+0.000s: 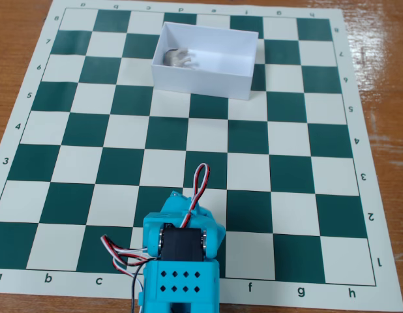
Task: Grab the toy horse and put it in the box.
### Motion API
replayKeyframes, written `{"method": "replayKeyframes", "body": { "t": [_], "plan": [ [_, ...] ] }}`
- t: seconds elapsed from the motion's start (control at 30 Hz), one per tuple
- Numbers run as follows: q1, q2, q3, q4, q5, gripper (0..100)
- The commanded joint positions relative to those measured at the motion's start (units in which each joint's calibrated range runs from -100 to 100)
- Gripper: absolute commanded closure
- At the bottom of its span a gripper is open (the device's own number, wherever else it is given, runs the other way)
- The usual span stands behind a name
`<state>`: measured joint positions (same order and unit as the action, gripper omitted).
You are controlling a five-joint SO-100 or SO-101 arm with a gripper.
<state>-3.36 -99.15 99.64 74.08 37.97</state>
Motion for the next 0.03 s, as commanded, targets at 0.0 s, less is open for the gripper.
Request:
{"method": "replayKeyframes", "body": {
  "t": [0.0],
  "plan": [
    [-0.35, -0.41, 0.36, 0.34, 0.01, 100]
  ]
}}
